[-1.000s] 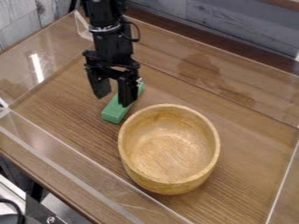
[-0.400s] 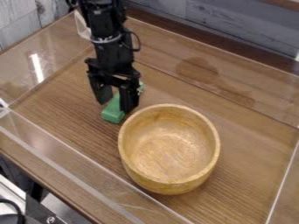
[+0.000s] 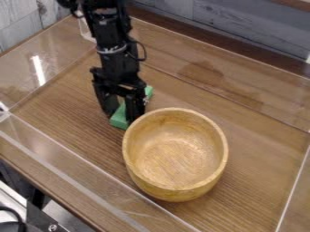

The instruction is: Put the green block in the brown bowl

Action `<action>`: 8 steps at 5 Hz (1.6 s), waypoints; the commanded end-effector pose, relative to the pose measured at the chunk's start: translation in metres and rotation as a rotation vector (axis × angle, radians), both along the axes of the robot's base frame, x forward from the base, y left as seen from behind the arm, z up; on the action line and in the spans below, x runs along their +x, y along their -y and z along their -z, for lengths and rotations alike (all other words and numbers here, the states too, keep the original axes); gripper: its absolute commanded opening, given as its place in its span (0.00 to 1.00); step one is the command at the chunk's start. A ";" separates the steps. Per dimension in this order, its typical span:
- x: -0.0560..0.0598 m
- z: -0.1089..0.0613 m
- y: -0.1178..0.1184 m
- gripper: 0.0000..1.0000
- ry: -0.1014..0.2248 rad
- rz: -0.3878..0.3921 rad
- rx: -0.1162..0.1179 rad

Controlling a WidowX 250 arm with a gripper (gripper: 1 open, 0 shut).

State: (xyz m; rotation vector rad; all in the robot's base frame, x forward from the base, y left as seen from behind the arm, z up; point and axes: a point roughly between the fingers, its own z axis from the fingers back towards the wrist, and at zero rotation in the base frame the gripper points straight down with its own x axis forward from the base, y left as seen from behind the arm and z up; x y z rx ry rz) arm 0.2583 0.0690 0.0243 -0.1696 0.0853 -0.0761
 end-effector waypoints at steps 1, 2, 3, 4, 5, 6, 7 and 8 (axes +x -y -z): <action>0.005 -0.005 -0.003 0.00 0.033 -0.016 0.007; 0.006 -0.009 0.000 0.00 0.025 -0.025 0.000; 0.007 -0.016 0.003 0.00 0.015 -0.038 -0.007; 0.008 -0.022 0.005 0.00 0.006 -0.047 -0.013; 0.009 -0.029 0.007 0.00 -0.002 -0.055 -0.019; 0.010 -0.036 0.008 0.00 -0.008 -0.062 -0.026; 0.011 -0.046 0.009 0.00 -0.012 -0.073 -0.033; 0.012 -0.056 0.010 0.00 -0.017 -0.083 -0.041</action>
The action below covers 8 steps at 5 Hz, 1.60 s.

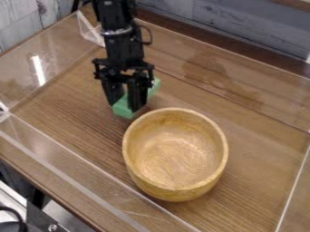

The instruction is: Put the green block in the brown bowl

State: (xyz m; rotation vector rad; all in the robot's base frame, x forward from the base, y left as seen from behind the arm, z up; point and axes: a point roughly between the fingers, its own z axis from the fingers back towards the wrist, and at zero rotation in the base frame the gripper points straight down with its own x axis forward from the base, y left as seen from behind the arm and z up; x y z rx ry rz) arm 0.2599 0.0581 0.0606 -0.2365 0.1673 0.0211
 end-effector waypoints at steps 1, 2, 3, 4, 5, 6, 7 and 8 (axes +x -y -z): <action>0.013 -0.032 0.000 0.00 0.080 -0.001 0.015; 0.015 -0.042 0.003 0.00 0.096 -0.008 0.012; 0.017 -0.061 0.013 0.00 0.118 -0.010 0.003; 0.020 -0.078 0.026 0.00 0.140 -0.008 -0.005; 0.026 -0.083 0.025 0.00 0.162 -0.016 0.005; 0.034 -0.082 0.015 0.00 0.183 -0.005 0.018; 0.040 -0.081 0.005 0.00 0.200 0.012 0.026; 0.012 -0.079 0.035 0.00 0.178 0.073 0.022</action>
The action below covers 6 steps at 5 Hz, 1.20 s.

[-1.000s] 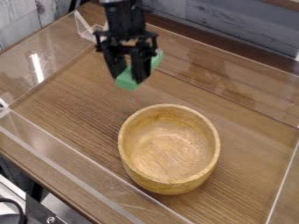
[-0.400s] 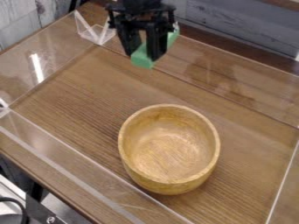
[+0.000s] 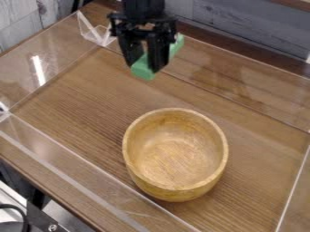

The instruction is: Put the green block in the brown bowl

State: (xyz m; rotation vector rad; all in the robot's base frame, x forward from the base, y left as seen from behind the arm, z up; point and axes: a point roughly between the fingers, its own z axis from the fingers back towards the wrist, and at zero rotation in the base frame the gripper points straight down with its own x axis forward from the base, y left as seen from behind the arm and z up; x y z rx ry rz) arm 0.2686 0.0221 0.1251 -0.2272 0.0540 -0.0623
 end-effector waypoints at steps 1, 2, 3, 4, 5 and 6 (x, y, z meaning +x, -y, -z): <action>-0.022 -0.019 0.032 0.00 0.052 0.054 0.023; -0.053 -0.012 0.082 0.00 0.042 0.122 0.024; -0.074 -0.003 0.132 0.00 0.047 0.154 0.027; -0.080 0.006 0.132 0.00 0.064 0.128 0.028; -0.083 -0.008 0.126 0.00 0.066 0.073 0.032; -0.086 -0.010 0.122 0.00 0.067 0.042 0.033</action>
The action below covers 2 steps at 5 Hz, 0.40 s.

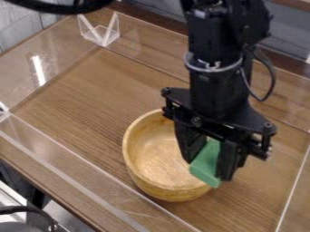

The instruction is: Put the green block in the brown bowl

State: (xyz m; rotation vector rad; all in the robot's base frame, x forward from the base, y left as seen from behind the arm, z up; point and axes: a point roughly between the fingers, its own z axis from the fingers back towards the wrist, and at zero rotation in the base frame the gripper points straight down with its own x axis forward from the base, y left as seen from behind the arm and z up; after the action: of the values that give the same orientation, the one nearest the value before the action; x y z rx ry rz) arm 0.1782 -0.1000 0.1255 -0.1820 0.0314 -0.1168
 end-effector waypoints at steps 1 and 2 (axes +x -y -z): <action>0.002 -0.007 -0.005 0.00 0.039 -0.028 -0.011; 0.000 -0.007 -0.009 0.00 0.039 -0.040 -0.013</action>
State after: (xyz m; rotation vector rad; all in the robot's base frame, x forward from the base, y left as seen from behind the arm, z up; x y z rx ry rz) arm 0.1742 -0.0910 0.1241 -0.1829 0.0265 -0.0830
